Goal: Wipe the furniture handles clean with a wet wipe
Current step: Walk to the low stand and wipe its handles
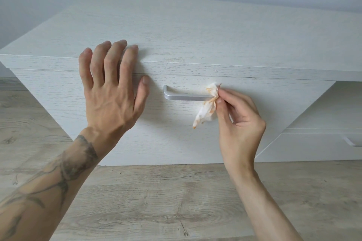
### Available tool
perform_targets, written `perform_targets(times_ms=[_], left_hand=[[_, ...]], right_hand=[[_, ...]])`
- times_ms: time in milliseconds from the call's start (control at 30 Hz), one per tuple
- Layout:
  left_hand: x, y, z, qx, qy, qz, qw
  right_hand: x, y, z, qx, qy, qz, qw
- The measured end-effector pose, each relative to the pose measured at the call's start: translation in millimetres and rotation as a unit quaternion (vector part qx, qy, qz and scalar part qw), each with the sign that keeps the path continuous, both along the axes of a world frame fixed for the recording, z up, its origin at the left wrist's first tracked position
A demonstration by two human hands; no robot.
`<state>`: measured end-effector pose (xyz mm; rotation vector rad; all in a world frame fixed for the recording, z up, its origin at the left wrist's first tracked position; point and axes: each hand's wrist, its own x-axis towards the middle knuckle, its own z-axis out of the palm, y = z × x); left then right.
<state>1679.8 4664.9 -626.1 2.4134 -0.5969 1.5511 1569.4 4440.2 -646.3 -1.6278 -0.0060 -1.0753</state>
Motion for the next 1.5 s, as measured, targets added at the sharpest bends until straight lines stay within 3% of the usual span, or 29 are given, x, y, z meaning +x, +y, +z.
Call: perform_targets(times_ms=[133, 333, 633, 1000, 1500], left_hand=[[0.4, -0.1, -0.4, -0.001, -0.002, -0.002, 1.0], [1.0, 0.0, -0.3, -0.002, -0.002, 0.0, 1.0], [0.3, 0.1, -0.3, -0.001, 0.004, 0.0, 1.0], [0.5, -0.3, -0.4, 0.0, 0.002, 0.004, 1.0], [-2.9, -2.6, 2.1, -0.002, 0.004, 0.013, 1.0]], right_hand=[[-3.1, 0.1, -0.6, -0.02, 0.008, -0.013, 1.0], [-0.8, 3.0, 4.2, 0.025, 0.014, -0.003, 1.0], [-6.5, 1.2, 6.9, -0.082, 0.004, -0.047, 0.996], [-8.7, -17.7, 11.9, -0.266, -0.032, -0.081, 0.96], [6.4, 53.5, 21.3, -0.326, -0.029, -0.078, 0.942]])
